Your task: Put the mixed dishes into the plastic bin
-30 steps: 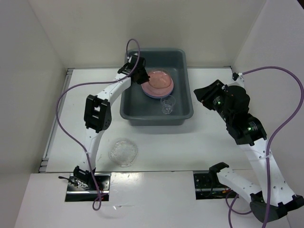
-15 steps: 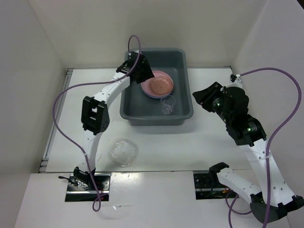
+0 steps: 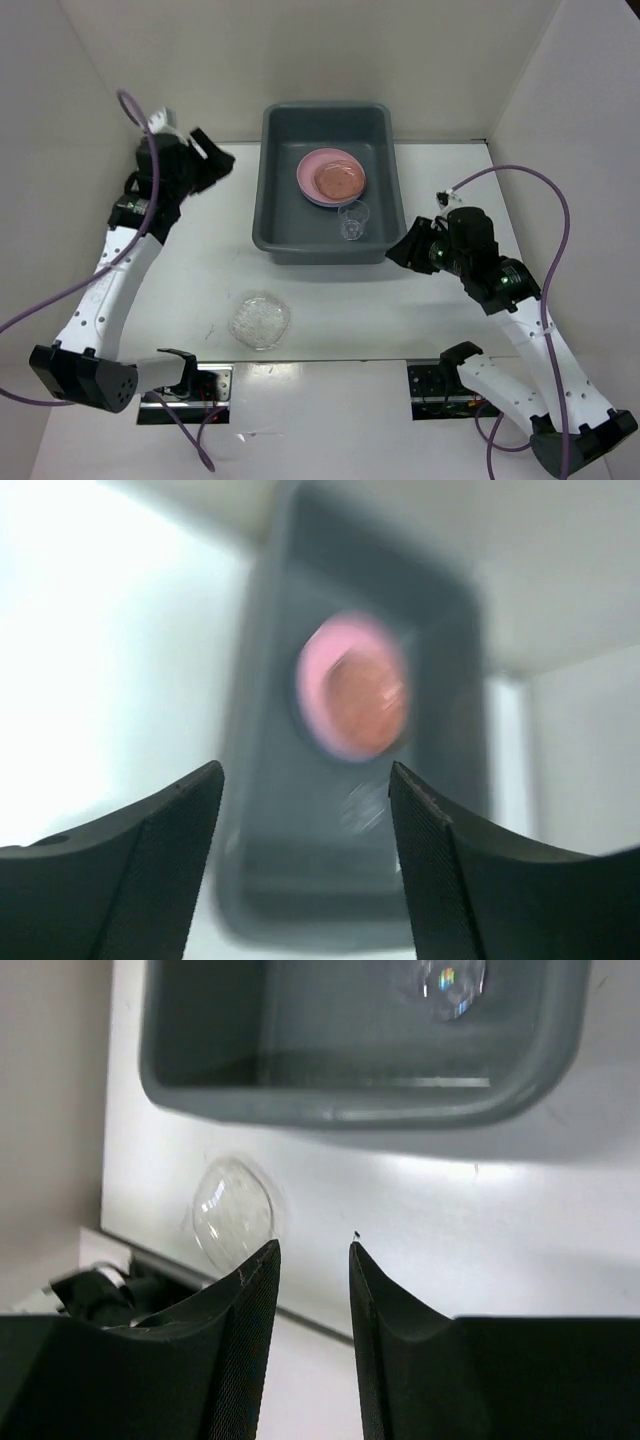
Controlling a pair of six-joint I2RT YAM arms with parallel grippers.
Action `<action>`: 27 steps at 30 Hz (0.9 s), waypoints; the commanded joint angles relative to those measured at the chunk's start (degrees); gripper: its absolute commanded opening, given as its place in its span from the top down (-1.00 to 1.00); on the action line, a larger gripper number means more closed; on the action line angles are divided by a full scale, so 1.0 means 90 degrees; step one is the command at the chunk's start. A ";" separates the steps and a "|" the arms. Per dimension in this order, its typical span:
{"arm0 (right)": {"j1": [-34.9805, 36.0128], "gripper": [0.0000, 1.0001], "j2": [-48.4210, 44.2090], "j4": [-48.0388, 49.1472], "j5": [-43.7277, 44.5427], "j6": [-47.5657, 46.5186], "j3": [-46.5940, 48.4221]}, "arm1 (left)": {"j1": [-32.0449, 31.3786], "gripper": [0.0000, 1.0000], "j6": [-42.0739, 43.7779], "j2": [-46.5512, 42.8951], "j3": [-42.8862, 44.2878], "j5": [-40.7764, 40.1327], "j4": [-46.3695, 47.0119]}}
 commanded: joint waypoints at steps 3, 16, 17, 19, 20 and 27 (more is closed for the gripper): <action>0.0124 0.22 -0.0098 -0.0385 -0.0834 -0.0523 -0.0599 | 0.0111 -0.51 0.0003 -0.0529 -0.1811 0.0025 -0.1027; 0.1760 0.14 0.2586 0.1098 0.0082 -0.0485 0.1208 | 0.0395 -0.54 -0.0124 -0.0757 -0.1763 -0.0277 -0.1301; 0.1987 0.14 0.2771 0.1360 0.0170 -0.0416 0.1023 | 0.0473 -0.54 -0.0056 -0.0757 -0.1763 -0.0278 -0.1302; 0.2446 0.14 0.3143 0.1625 0.0619 -0.0056 0.0769 | 0.0619 -0.56 -0.0055 -0.0757 -0.1822 -0.0278 -0.1302; 0.2787 0.14 0.3202 0.1714 0.0737 0.0091 0.0516 | 0.0620 -0.56 -0.0055 -0.0757 -0.1880 -0.0278 -0.1302; 0.4261 0.14 0.3329 0.1988 0.1450 0.1273 -0.0286 | 0.0767 -0.58 0.0003 -0.0610 -0.1881 -0.0278 -0.1243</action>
